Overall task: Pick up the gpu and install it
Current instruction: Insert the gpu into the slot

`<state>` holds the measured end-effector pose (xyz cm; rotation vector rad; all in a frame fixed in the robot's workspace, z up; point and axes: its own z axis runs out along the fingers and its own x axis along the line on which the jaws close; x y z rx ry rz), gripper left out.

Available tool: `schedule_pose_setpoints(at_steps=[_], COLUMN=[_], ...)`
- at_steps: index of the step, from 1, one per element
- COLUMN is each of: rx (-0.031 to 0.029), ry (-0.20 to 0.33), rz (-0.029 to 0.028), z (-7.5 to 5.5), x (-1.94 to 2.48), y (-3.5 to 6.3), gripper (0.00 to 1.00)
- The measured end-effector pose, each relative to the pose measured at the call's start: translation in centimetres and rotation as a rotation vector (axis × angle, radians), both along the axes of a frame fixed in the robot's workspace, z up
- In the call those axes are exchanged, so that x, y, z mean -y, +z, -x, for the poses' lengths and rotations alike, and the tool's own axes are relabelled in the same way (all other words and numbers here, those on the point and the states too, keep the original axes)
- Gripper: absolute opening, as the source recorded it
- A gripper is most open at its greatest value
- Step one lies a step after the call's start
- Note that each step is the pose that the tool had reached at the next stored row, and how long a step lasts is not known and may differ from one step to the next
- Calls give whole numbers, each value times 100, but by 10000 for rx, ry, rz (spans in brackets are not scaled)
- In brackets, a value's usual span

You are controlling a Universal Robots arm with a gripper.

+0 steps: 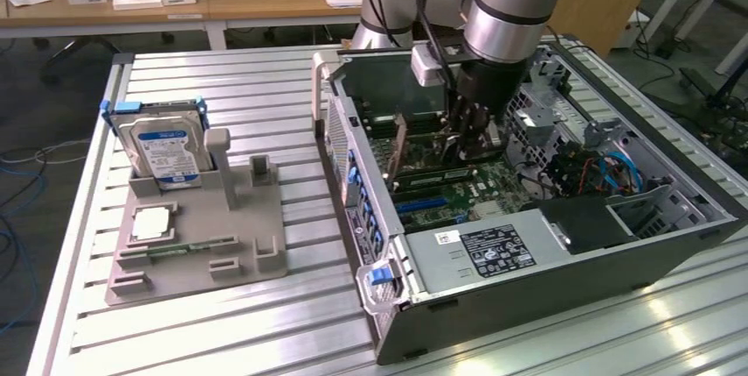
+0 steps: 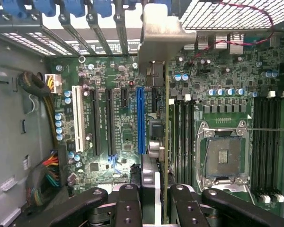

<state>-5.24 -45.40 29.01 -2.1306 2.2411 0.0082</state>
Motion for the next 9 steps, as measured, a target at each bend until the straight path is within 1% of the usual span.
schedule_pose_setpoints(at_steps=[2,9], rx=[1,-24], ry=[-2,11], rz=[-5,-4], z=[1,1], x=[15,17], y=[-29,-144], gripper=[28,28])
